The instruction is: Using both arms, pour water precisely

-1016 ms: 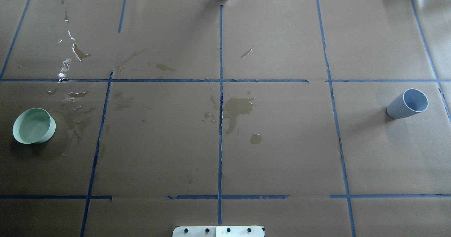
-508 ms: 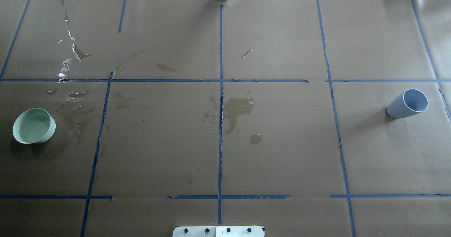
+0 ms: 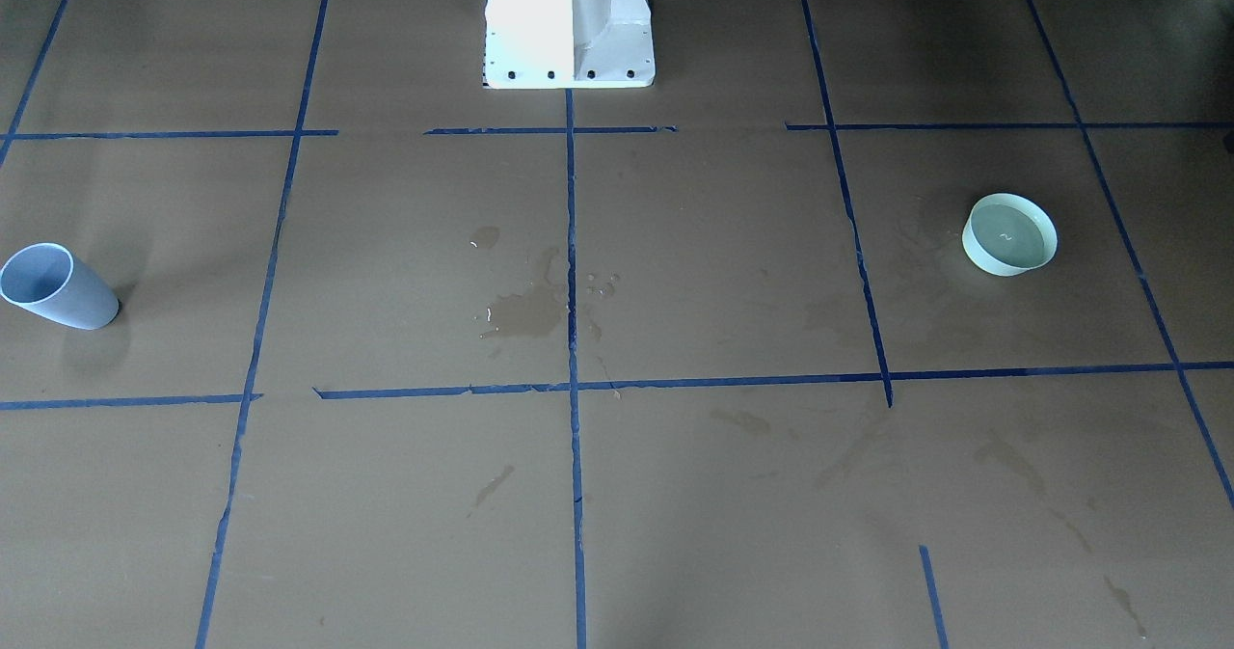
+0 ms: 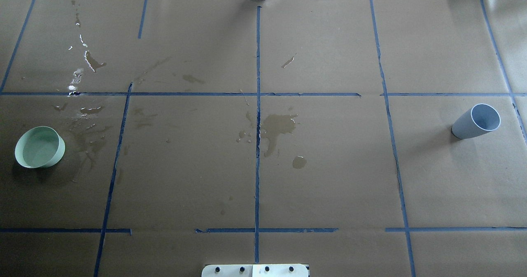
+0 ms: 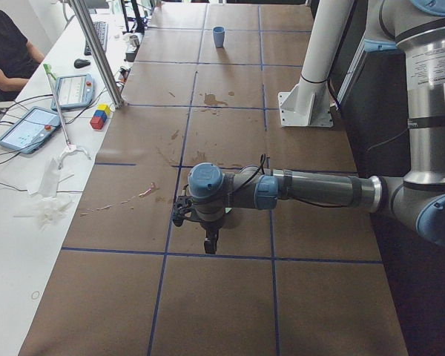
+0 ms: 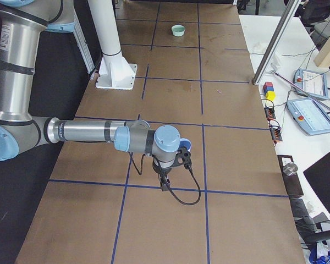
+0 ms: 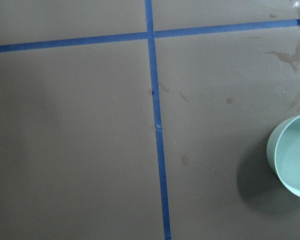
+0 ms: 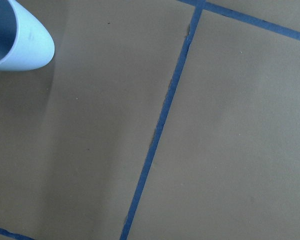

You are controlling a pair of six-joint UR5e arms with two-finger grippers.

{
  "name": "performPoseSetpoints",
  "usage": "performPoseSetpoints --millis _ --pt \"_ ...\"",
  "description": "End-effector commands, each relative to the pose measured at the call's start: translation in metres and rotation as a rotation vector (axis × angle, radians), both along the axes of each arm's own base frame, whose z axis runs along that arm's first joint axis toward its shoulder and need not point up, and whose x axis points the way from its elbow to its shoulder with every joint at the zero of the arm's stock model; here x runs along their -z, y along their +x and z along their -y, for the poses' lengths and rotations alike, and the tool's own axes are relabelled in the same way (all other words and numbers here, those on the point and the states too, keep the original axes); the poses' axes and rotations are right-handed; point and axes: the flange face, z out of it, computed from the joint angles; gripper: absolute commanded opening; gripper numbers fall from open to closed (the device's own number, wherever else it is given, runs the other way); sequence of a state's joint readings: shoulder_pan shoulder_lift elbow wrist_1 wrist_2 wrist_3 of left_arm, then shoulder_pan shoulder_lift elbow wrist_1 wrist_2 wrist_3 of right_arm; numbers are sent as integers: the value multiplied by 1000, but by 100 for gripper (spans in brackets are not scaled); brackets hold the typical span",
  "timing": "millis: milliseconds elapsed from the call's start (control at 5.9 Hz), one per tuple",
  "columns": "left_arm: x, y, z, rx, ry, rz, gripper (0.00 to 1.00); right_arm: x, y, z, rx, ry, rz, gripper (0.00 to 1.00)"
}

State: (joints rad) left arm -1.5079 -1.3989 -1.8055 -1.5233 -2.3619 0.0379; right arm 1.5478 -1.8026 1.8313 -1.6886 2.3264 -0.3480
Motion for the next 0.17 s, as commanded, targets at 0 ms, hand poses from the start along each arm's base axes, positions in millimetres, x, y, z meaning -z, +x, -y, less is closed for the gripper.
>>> performPoseSetpoints --millis 0 --pt "2 1 2 -1 4 1 100 -1 0 -1 1 -2 4 100"
